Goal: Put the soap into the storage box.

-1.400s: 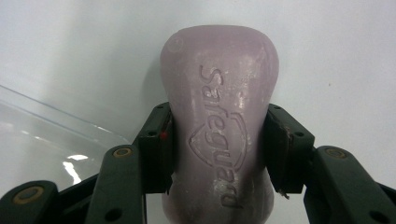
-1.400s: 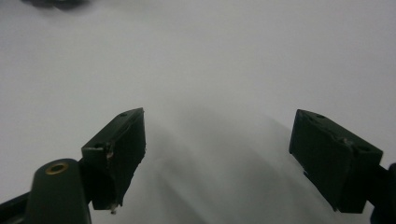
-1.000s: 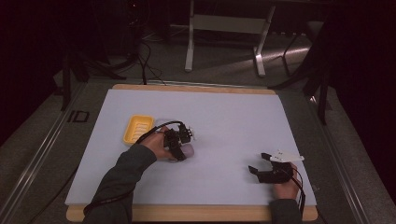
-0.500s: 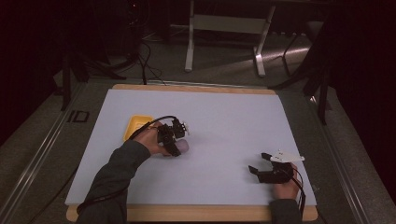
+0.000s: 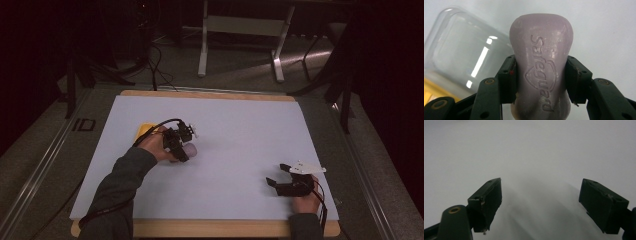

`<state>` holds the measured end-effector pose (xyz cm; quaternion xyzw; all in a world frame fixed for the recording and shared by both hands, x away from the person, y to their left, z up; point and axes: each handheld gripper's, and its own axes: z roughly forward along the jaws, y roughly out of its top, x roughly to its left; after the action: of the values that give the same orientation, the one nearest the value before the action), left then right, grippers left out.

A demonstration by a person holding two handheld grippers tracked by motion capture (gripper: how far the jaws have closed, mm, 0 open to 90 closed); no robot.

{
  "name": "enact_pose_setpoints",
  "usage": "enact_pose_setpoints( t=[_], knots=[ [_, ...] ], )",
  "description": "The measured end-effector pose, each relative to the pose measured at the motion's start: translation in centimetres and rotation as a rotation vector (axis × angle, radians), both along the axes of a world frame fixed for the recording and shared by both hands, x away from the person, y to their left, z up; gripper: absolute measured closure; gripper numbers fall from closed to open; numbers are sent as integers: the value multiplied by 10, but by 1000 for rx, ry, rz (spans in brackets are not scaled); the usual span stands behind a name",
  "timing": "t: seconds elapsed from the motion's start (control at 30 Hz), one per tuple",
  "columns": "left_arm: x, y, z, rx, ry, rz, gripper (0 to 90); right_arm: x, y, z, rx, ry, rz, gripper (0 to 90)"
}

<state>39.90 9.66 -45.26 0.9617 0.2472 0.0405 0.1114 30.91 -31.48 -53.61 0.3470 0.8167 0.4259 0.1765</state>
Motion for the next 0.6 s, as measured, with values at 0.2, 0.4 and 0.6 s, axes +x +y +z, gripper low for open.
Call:
enact_pose_setpoints(
  t=[0.2,0.4,0.6],
  knots=[
    [3,8,4,11,-3,46,499,0,0,0,0,-1,0,182],
    [6,16,8,-1,-24,96,499,0,0,0,0,-1,-1,182],
    [12,25,12,-20,-46,158,499,0,0,0,1,-1,-1,182]
  ],
)
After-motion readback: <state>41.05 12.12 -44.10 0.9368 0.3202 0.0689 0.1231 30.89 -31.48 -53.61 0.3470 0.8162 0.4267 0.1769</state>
